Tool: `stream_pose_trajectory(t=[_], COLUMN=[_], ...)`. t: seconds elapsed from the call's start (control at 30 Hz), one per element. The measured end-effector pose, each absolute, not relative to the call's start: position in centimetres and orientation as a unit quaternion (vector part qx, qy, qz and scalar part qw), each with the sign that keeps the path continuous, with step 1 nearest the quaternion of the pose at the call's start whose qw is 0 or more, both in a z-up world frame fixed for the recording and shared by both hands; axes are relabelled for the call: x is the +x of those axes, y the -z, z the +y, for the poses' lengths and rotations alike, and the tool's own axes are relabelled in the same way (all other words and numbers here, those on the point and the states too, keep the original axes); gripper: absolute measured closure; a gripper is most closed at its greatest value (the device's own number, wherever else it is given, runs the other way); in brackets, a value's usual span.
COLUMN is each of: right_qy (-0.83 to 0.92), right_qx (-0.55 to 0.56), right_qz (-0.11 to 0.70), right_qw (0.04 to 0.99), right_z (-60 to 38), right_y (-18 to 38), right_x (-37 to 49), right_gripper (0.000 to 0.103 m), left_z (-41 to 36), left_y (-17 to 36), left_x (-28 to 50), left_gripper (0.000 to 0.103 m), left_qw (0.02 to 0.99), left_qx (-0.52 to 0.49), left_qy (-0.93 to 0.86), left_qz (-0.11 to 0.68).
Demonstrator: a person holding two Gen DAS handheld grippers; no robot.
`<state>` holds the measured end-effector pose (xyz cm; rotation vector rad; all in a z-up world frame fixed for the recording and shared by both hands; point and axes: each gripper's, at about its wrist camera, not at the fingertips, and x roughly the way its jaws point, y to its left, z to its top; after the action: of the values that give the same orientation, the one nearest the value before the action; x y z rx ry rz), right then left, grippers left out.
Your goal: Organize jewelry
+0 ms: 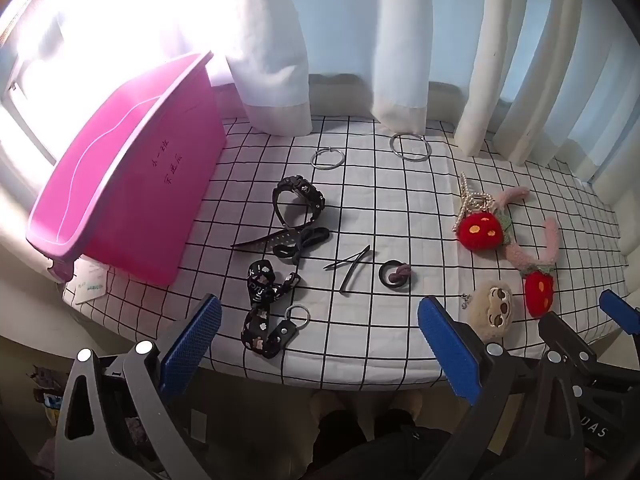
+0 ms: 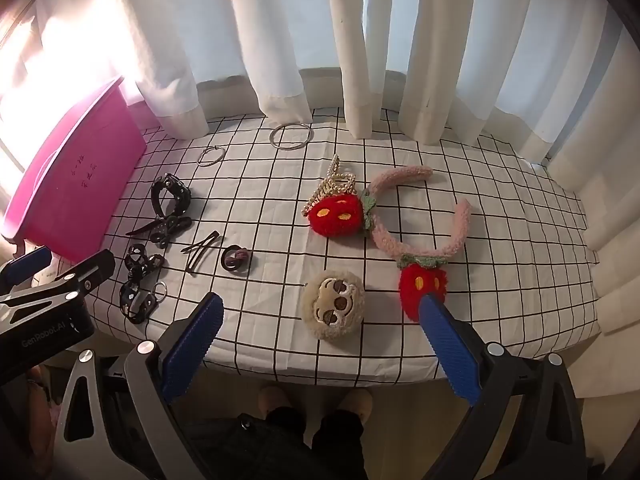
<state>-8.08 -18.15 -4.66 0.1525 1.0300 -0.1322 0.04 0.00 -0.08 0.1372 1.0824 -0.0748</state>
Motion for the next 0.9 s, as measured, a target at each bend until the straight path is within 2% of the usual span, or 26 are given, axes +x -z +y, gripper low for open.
stream_pose_trajectory(t=[0.9], right_qy=[0.062], right_qx=[0.075], right_qz=[0.492], right_qw=[0.865], right_z=[-18.25], right_y=[4.75], right_x=[-8.07], right_gripper=[0.009], left_z=[-0.11], left_y=[0.08], left_x=[0.39], left_gripper=[0.006], left_qw=[0.855], left_qx=[0.065], left_qy=[0.036], left_qz=[0.513])
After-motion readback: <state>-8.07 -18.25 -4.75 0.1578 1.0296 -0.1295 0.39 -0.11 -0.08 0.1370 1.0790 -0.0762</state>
